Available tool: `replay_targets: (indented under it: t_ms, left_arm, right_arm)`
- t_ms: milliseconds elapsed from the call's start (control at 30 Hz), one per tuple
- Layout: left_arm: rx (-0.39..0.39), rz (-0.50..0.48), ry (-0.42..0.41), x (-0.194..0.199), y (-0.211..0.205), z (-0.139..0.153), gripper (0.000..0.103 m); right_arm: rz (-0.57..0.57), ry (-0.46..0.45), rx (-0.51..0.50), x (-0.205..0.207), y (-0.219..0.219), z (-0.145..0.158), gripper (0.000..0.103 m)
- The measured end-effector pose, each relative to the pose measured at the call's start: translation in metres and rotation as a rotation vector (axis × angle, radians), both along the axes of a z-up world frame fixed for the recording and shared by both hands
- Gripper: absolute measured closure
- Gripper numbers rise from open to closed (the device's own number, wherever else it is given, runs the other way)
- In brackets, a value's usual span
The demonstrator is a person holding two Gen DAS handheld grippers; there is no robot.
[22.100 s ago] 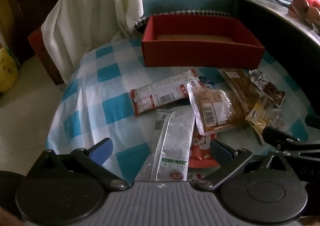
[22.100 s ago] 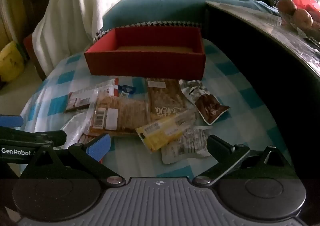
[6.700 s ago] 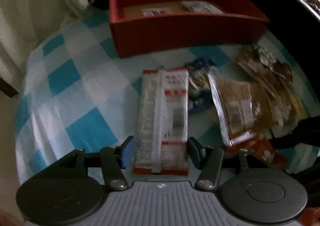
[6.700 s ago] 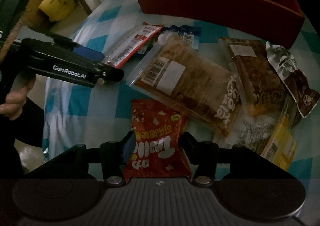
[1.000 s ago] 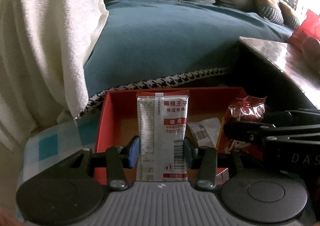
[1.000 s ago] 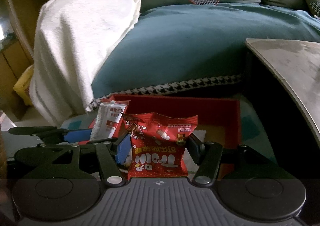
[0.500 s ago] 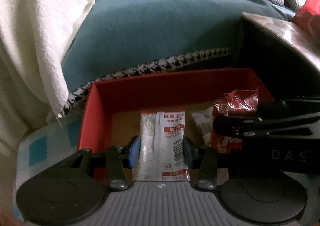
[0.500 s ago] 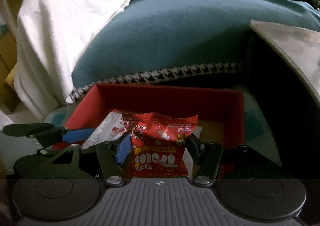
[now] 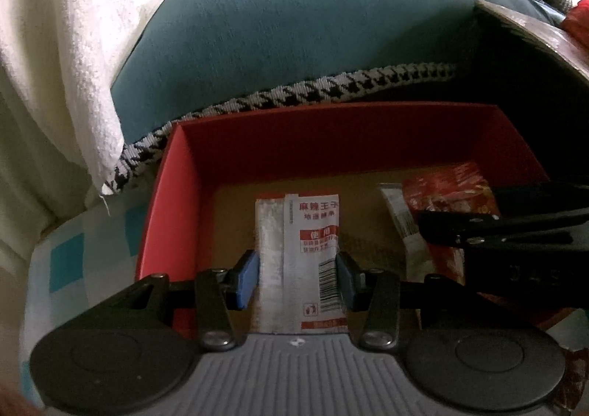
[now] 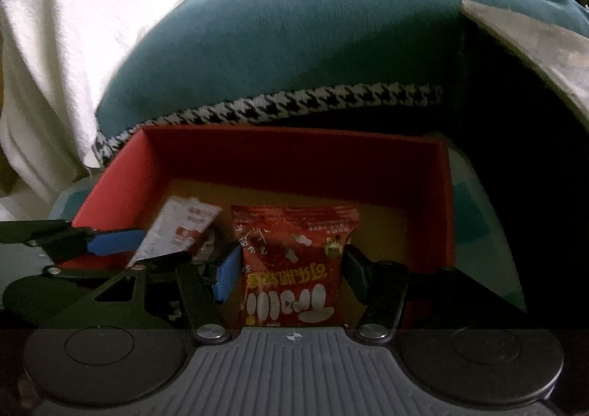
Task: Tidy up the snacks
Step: 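Lower the spicy strip pack and Trolli bag into the red box and open both grippers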
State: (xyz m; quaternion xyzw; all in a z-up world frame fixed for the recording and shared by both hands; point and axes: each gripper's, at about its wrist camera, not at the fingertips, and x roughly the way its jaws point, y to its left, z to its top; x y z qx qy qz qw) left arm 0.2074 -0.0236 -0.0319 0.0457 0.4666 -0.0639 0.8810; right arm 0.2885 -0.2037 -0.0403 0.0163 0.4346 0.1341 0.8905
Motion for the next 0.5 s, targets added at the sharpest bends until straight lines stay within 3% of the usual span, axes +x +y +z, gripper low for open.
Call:
replay_targets:
  t_ms: [500]
  left_arm:
    - [0.000,0.022,0.016,0.0036,0.0055,-0.0037,0.057]
  right_arm:
    - [0.016,0.023,-0.034,0.0087,0.0047,-0.0118,0.037]
